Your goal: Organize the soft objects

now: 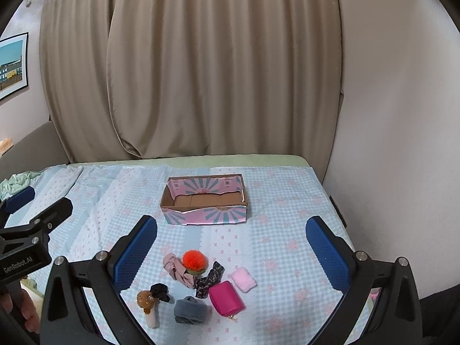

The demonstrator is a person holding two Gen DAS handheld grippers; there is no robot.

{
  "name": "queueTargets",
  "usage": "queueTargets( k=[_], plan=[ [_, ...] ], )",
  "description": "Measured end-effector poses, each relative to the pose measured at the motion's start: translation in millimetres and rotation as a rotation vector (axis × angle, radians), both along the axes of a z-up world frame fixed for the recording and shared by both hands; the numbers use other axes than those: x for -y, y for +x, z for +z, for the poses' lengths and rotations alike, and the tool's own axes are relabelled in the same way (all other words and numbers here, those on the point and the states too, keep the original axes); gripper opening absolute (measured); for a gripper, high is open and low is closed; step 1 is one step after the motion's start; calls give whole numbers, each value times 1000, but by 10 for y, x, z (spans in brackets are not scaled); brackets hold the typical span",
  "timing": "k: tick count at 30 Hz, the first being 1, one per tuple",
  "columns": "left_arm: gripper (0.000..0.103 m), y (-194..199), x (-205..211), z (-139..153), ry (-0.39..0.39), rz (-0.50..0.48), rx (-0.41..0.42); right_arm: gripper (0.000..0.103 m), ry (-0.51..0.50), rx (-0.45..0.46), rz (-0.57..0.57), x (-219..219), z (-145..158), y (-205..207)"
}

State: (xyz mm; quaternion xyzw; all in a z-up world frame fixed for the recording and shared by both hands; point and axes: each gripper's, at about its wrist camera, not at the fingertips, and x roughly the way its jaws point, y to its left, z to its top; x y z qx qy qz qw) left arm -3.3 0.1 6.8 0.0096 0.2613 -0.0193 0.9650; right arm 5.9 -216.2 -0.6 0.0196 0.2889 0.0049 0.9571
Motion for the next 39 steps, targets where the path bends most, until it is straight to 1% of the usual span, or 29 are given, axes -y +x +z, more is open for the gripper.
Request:
queueTargets(
  k=[22,26,29,31,33,35,36,38,39],
  plan=[
    [102,33,20,-14,2,6,-18,103,12,13,8,-3,35,-1],
    [103,55,-69,-5,-6,52,-36,103,15,4,13,12,28,-14],
    [102,95,-214,-31,-28,102,-78,103,31,-20,21,56,-5,22],
    [102,124,-287,-98,-30,131,-111,103,56,-49,32,74,-85,45],
    [102,125,-363,-218,-36,154,-146,103,86,-90,53,61,-227,72],
    [102,126,-445,-393,-35,169,-181,103,106,-128,71,14,-412,104],
    [102,133,-502,-522,-36,172,-212,103,109,-149,71,-13,-476,133],
    [102,143,-580,-722,-53,163,-257,103,125,-196,67,-69,-648,183],
    [102,156,-624,-867,-61,152,-286,103,139,-215,63,-87,-725,196]
  ],
)
